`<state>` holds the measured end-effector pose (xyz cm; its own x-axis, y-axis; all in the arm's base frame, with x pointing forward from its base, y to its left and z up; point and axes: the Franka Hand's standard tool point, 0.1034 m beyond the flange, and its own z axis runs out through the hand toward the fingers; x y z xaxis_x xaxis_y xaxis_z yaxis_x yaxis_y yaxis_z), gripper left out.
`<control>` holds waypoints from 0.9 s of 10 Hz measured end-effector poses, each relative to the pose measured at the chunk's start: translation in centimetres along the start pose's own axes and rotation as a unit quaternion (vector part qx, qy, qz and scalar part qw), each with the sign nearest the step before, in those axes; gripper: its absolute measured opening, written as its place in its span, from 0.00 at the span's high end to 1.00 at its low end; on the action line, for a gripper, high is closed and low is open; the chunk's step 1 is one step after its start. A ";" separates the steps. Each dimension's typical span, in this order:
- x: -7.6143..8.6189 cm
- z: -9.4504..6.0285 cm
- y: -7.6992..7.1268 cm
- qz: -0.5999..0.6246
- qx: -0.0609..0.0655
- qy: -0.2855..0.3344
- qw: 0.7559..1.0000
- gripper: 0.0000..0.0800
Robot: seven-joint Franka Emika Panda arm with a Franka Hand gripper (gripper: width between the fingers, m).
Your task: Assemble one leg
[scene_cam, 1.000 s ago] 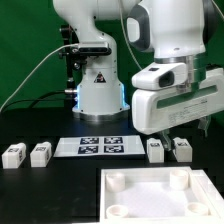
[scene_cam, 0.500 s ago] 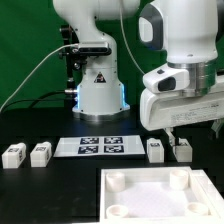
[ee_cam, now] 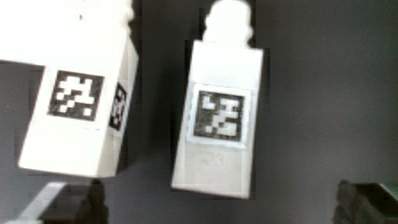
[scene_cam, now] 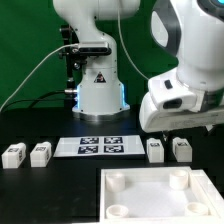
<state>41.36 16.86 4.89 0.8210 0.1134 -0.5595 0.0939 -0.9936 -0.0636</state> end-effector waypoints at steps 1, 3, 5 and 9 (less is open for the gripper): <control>-0.4 0.2 0.1 0.000 -0.002 -0.058 0.998 0.19; -1.0 1.7 -0.1 0.007 -0.007 -0.159 0.987 0.19; -0.5 3.1 -0.1 0.004 -0.005 -0.184 0.983 0.19; -1.1 4.2 -0.8 0.003 -0.013 -0.188 0.982 0.19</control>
Offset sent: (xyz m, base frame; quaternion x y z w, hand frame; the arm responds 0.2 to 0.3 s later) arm -0.0223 -0.0053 -0.0137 -0.0332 -0.2723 -0.0079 0.9616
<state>38.04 17.57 2.05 0.5554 0.0945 -0.8262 0.1083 -0.9933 -0.0408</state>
